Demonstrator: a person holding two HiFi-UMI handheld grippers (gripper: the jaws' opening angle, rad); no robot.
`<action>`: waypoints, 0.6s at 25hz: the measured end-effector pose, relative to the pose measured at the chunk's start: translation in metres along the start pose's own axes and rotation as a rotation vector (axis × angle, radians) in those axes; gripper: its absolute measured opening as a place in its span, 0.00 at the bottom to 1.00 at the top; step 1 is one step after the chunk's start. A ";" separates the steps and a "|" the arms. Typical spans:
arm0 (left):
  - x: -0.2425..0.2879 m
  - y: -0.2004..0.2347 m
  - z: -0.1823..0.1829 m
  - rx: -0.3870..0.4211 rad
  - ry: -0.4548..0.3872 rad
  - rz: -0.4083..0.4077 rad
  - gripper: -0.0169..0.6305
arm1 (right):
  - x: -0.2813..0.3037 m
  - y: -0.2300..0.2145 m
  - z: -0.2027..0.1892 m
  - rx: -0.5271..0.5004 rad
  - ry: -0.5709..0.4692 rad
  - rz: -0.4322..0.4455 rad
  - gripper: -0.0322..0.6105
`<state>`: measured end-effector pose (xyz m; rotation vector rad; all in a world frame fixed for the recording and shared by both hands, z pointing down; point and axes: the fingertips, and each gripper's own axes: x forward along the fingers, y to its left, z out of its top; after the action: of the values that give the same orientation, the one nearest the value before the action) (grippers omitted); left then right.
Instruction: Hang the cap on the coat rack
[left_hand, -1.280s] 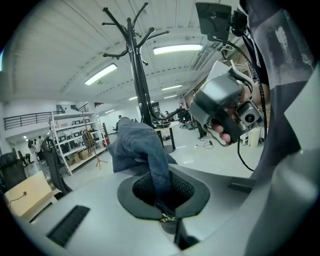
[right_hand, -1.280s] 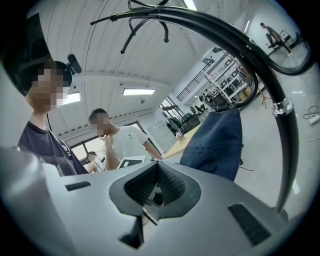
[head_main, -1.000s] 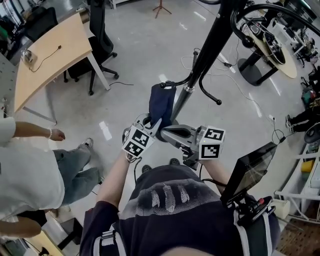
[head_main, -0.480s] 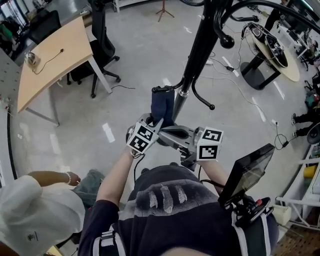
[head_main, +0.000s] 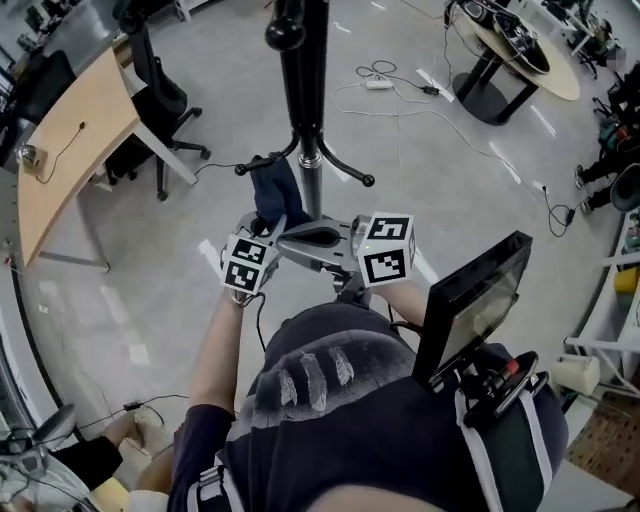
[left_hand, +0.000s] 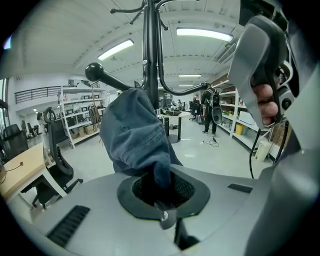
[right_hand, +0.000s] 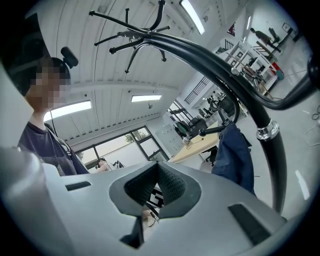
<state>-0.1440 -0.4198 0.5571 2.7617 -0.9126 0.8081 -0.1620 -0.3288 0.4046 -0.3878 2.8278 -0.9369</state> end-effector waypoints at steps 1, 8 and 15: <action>0.002 -0.001 -0.002 -0.001 0.010 0.004 0.05 | -0.003 -0.001 0.000 -0.003 -0.005 0.003 0.05; 0.010 -0.006 -0.001 -0.032 0.042 0.022 0.05 | -0.026 0.003 0.003 0.010 -0.036 0.007 0.06; 0.022 -0.003 -0.004 -0.043 0.044 0.021 0.05 | -0.037 -0.004 -0.002 0.016 -0.061 -0.016 0.05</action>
<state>-0.1289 -0.4277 0.5718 2.6910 -0.9409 0.8389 -0.1258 -0.3204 0.4107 -0.4299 2.7644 -0.9342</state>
